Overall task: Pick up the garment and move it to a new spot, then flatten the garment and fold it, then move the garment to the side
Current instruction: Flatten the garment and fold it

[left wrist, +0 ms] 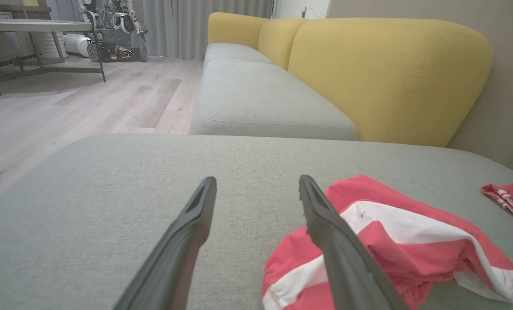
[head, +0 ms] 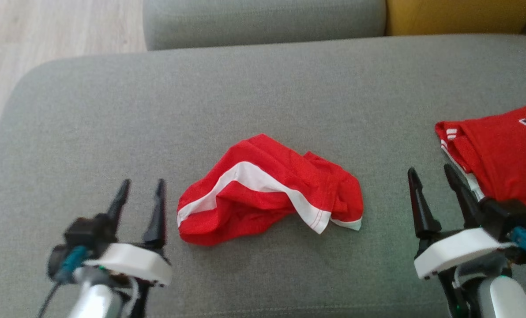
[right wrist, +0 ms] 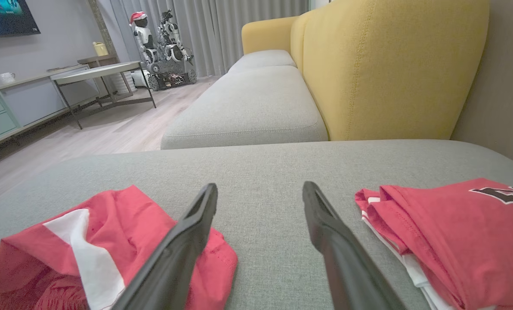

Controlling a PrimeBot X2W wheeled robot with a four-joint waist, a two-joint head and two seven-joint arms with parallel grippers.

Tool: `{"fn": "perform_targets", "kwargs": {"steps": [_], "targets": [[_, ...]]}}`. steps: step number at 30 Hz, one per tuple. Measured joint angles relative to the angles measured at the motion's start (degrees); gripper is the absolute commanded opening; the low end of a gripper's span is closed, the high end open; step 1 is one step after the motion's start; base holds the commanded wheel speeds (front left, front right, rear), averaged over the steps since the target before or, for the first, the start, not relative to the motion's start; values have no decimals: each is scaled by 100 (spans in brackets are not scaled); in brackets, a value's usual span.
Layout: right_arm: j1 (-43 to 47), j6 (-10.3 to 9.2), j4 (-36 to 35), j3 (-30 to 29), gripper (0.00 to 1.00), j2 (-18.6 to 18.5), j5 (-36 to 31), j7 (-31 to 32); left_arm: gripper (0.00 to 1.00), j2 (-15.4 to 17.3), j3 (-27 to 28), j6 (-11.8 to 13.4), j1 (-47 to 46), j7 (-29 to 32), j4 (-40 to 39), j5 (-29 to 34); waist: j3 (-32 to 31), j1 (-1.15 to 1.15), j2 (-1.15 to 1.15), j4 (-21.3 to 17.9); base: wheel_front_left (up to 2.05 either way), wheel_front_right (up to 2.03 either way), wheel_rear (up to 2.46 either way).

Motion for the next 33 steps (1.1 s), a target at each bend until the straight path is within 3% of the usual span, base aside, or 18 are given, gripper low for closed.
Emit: {"fn": "perform_targets", "kwargs": {"steps": [8, 24, 29, 33], "targets": [[188, 0, -49, 62, 100, 1, -21, 119, 100, 322, 227, 98, 482, 252, -343, -141, -267, 0, 0, 39, 0, 0, 0], [254, 0, -70, 88, 100, 1, -107, 191, 100, 399, 205, 221, 660, 378, -620, -146, -332, 0, 0, 91, 0, 0, 0], [236, 0, 100, 508, 100, -1, -122, 350, 100, 401, 147, 229, 642, 396, -649, -143, -258, 0, 0, 147, 0, 0, 0], [254, 0, 589, 1125, 100, 0, 346, 555, 100, 398, 44, 193, 588, 396, -648, -140, -176, 0, 0, 279, 0, 0, 0]]}}
